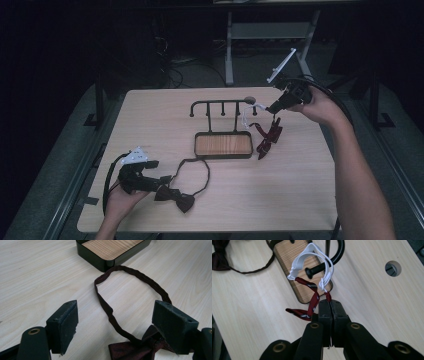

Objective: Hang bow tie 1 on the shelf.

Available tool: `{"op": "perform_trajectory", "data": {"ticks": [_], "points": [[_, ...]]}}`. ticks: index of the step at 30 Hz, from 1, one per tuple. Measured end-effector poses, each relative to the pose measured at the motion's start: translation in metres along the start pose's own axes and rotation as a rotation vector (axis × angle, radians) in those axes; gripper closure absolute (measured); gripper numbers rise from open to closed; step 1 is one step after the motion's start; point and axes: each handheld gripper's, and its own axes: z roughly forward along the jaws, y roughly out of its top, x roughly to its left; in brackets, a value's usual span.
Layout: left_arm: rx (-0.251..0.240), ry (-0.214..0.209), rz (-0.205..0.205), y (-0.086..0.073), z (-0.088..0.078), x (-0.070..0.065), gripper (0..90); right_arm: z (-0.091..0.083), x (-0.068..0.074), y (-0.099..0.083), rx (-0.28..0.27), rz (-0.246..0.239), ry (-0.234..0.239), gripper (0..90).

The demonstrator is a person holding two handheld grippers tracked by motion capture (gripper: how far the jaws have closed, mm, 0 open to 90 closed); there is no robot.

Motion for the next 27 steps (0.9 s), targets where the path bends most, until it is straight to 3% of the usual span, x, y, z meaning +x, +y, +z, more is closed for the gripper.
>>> {"op": "perform_trajectory", "data": {"ticks": [15, 27], "points": [[-0.004, 0.002, -0.002, 0.0, -0.002, 0.0, 21.4, 0.015, -0.008, 0.004, 0.004, 0.02, 0.013, 86.5], [-0.008, 0.004, -0.009, 0.0, -0.002, 0.0, 21.4, 0.019, -0.006, -0.006, -0.008, 0.02, 0.007, 77.1]]}}
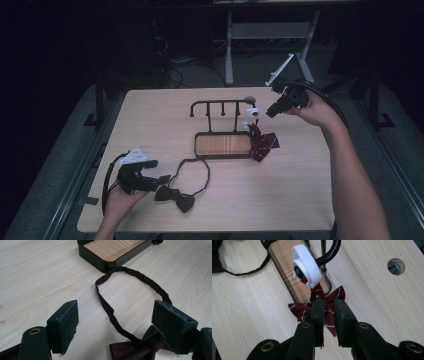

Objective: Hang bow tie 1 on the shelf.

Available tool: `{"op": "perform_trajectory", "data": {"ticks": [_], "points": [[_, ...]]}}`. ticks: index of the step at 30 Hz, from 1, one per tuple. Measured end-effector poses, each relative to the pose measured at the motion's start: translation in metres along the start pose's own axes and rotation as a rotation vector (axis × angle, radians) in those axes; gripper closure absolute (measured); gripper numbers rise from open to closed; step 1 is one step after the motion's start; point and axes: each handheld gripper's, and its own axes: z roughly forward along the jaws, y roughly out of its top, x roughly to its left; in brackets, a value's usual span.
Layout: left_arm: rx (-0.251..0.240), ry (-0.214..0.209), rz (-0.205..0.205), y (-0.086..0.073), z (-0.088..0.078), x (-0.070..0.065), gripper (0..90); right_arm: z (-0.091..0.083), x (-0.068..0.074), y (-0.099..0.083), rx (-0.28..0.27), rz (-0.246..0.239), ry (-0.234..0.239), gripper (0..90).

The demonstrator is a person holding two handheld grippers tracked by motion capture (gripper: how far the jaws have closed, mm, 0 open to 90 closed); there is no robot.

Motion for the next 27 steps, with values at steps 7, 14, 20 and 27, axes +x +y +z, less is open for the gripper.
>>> {"op": "perform_trajectory", "data": {"ticks": [7, 14, 20, 27], "points": [[0.009, -0.001, 0.006, 0.0, 0.001, 0.0, 21.4, 0.001, 0.003, -0.008, -0.019, -0.009, 0.04, 71.2], [0.012, 0.0, 0.008, 0.0, 0.001, 0.0, 21.4, 0.001, 0.008, -0.016, -0.032, -0.018, 0.059, 67.9], [0.014, -0.001, 0.015, 0.0, 0.002, -0.001, 21.4, 0.002, 0.015, -0.021, -0.051, -0.032, 0.075, 65.4], [0.02, -0.002, 0.019, 0.0, 0.003, 0.0, 21.6, 0.005, 0.022, -0.025, -0.051, -0.042, 0.08, 61.7]]}}
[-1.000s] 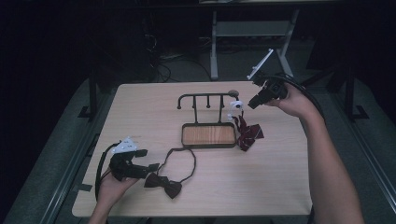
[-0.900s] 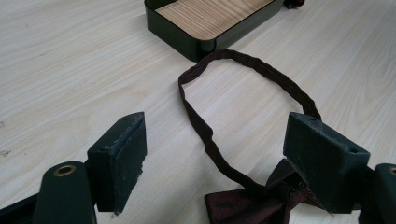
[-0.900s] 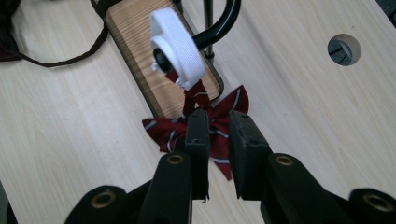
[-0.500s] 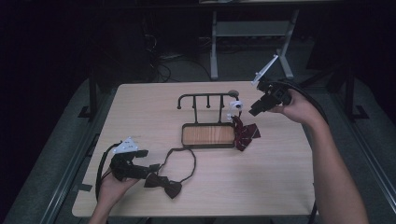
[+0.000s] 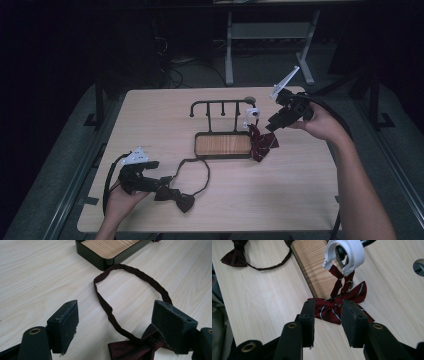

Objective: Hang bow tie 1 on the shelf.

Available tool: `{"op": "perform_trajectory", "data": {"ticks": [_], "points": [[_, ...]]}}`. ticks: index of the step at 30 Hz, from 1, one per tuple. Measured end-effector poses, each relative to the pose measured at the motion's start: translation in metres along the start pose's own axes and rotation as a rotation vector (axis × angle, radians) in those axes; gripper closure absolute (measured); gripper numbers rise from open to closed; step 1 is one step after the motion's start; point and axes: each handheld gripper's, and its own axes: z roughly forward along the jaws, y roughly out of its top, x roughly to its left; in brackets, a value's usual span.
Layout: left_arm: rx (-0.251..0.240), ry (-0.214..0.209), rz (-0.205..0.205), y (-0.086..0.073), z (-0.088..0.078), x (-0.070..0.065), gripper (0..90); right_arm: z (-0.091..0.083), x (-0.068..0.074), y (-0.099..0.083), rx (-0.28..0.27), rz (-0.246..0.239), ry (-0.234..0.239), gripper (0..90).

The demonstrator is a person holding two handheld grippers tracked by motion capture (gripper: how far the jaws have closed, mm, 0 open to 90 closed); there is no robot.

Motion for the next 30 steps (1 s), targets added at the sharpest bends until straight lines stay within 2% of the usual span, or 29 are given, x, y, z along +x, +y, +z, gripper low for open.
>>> {"op": "perform_trajectory", "data": {"ticks": [11, 30], "points": [[0.003, 0.0, 0.003, 0.0, 0.001, 0.0, 21.6, 0.006, 0.009, -0.009, -0.005, -0.009, 0.003, 55.0], [0.014, -0.006, 0.0, 0.0, 0.003, 0.0, 21.7, 0.016, 0.014, -0.044, -0.036, 0.023, 0.011, 49.5]]}}
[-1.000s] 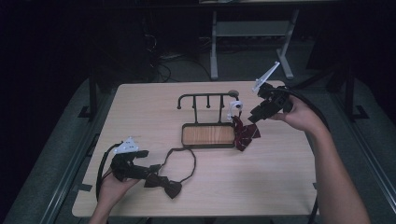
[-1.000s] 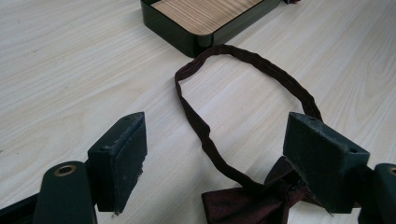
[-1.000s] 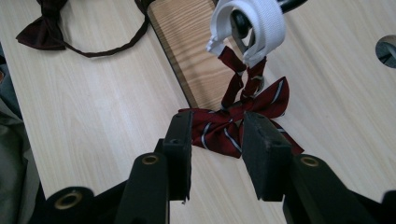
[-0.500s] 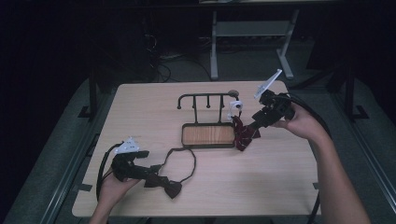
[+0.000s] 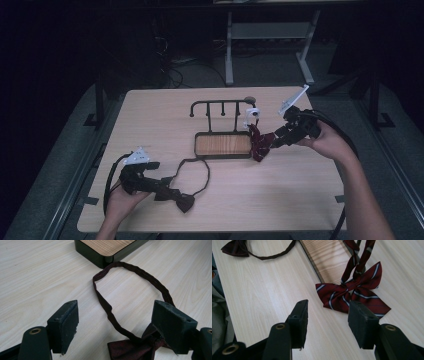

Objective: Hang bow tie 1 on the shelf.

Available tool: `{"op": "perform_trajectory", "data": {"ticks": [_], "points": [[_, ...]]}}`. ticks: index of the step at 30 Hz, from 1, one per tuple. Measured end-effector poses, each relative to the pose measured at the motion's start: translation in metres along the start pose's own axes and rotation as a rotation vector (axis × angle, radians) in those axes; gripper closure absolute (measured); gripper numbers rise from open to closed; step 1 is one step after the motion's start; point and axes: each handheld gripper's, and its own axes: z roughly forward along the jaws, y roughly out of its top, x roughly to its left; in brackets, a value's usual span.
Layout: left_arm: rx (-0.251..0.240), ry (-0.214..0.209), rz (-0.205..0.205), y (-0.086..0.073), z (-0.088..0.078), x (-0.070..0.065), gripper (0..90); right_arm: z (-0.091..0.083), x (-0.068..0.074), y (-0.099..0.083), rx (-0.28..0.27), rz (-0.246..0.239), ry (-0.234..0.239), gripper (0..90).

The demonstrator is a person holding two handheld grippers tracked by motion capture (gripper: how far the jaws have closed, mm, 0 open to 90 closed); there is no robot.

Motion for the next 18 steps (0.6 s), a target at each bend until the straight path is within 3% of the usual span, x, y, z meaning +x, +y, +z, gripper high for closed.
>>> {"op": "perform_trajectory", "data": {"ticks": [18], "points": [[0.02, -0.01, 0.003, 0.0, 0.004, -0.002, 22.3, 0.007, 0.007, -0.029, -0.028, 0.017, -0.004, 44.7]]}}
